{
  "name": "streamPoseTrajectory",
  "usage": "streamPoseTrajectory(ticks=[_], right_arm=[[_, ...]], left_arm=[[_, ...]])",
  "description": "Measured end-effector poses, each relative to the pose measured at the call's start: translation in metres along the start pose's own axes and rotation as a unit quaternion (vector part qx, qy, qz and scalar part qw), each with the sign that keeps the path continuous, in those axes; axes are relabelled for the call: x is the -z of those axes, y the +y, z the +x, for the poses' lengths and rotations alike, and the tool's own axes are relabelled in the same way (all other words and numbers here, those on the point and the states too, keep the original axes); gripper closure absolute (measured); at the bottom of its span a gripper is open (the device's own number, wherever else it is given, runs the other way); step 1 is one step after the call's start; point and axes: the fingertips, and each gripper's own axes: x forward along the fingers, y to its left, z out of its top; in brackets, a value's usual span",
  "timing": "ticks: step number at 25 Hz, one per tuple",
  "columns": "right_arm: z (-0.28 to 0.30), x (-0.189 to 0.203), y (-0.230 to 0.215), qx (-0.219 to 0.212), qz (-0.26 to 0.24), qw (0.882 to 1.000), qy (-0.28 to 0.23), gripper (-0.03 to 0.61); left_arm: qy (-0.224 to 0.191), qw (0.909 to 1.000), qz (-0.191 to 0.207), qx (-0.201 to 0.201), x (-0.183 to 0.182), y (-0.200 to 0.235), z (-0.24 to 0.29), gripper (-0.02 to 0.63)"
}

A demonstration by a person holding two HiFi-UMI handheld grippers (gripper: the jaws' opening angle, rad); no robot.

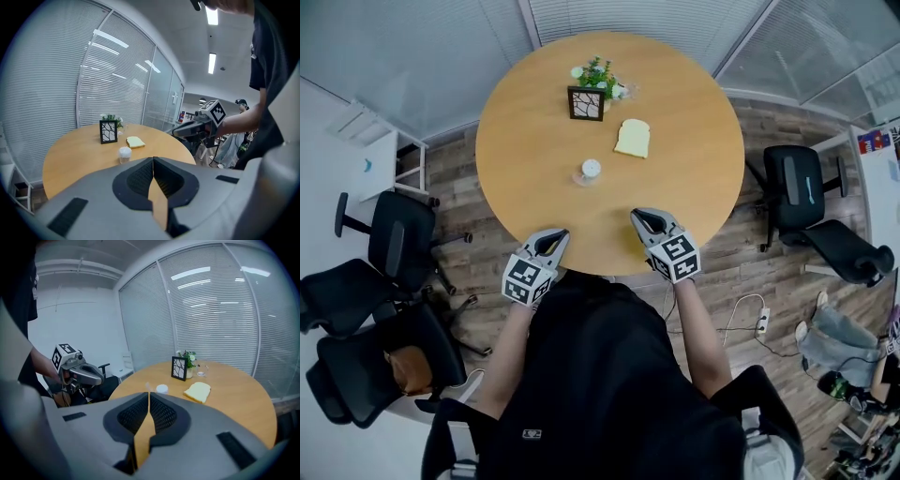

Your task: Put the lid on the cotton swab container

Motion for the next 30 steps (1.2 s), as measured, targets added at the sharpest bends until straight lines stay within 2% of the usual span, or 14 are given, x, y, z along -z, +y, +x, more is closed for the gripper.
streamPoseTrajectory(ticks=[16,23,30], right_arm=[[0.037,-0.011,0.002,0.042,0.008,0.999,0.026,0.571],[0.061,0.007,0.022,0.051,-0.018,0.996,0.066,0.571],[0.077,0.016,0.04,0.059,-0.004,0.995,0.076,0.571]], left_arm=[[0.027,0.9961,0.015,0.083,0.004,0.045,0.04,0.606],[0.046,0.9907,0.018,0.127,0.022,0.064,0.051,0.606],[0.068,0.9865,0.035,0.145,0.04,0.087,0.062,0.606]])
